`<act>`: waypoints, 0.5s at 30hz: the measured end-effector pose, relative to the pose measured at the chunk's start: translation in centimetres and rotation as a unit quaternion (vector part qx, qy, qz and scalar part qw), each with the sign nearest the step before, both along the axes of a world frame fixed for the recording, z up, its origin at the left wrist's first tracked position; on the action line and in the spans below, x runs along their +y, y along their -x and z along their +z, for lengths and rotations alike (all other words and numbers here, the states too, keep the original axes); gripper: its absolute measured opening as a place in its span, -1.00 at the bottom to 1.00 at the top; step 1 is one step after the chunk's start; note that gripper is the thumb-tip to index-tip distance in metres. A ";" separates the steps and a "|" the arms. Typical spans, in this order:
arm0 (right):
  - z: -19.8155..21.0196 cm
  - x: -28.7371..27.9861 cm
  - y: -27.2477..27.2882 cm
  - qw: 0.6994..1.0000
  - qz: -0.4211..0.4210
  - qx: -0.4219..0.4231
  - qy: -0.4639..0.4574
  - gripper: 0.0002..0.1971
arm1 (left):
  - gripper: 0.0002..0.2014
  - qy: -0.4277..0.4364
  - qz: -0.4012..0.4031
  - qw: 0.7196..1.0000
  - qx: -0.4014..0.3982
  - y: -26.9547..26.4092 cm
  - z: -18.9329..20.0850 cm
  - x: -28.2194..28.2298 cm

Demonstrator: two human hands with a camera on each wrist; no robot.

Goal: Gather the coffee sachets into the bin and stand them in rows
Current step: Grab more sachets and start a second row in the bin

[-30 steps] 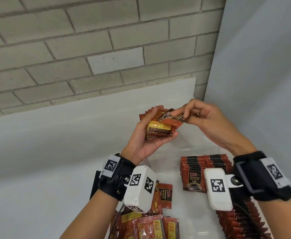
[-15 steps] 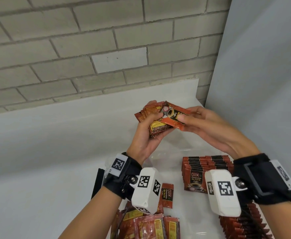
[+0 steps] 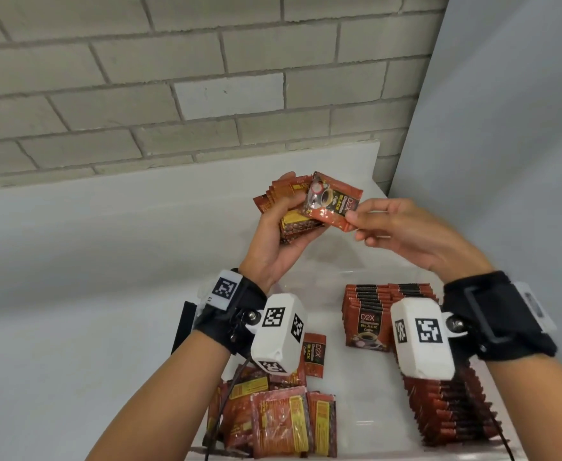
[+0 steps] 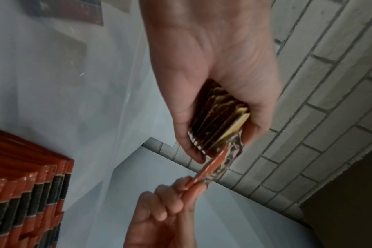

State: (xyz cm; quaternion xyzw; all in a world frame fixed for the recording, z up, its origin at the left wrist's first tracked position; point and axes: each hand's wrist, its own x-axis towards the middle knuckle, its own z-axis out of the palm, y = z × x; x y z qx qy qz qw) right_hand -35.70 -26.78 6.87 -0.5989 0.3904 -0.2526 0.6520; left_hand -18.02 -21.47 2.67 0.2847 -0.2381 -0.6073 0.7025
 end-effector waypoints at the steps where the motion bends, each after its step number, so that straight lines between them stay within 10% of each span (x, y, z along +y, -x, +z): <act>1: 0.7 0.0 0.4 0.999 0.000 0.023 0.031 -0.84 | -0.77 -0.014 0.005 1.000 0.001 -0.1 0.0 -0.1; 6: 5.8 1.1 2.0 0.942 0.117 0.206 0.239 -0.87 | -0.75 -0.063 0.004 0.998 -0.004 0.1 -0.1 -0.5; 15: 0.6 5.8 -0.1 0.682 0.381 0.497 0.378 -0.89 | -0.81 -0.052 -0.012 0.998 0.040 0.1 -0.1 -0.4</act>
